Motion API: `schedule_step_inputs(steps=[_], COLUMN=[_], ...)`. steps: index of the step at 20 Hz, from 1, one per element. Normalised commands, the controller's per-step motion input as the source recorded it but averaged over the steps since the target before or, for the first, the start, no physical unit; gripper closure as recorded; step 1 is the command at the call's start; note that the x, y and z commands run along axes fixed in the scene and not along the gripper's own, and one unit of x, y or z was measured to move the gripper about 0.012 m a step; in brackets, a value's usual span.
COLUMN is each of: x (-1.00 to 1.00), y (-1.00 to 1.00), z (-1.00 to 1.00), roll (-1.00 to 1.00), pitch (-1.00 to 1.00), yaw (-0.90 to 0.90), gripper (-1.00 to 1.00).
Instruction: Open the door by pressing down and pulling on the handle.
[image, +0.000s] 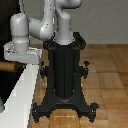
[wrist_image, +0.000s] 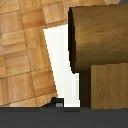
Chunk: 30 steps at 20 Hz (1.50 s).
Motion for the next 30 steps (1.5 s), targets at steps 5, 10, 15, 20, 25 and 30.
schedule_step_inputs(steps=[5, 10, 15, 20, 25, 30], x=[0.0, 0.0, 0.0, 0.0, 0.0, 0.0], y=[0.0, 0.0, 0.2, 0.6, 1.0, 1.0], z=[-0.8, -0.6, -0.6, 0.0, 0.0, 0.0], roll=[0.0, 0.0, 0.0, 0.0, 0.0, 0.0], pitch=[-0.12, -0.12, -0.06, 0.0, 0.0, 0.0], yaw=[0.0, 0.0, 0.0, 0.0, 0.0, 0.0], gripper=[1.0, 1.0, 1.0, 1.0, 1.0, 1.0])
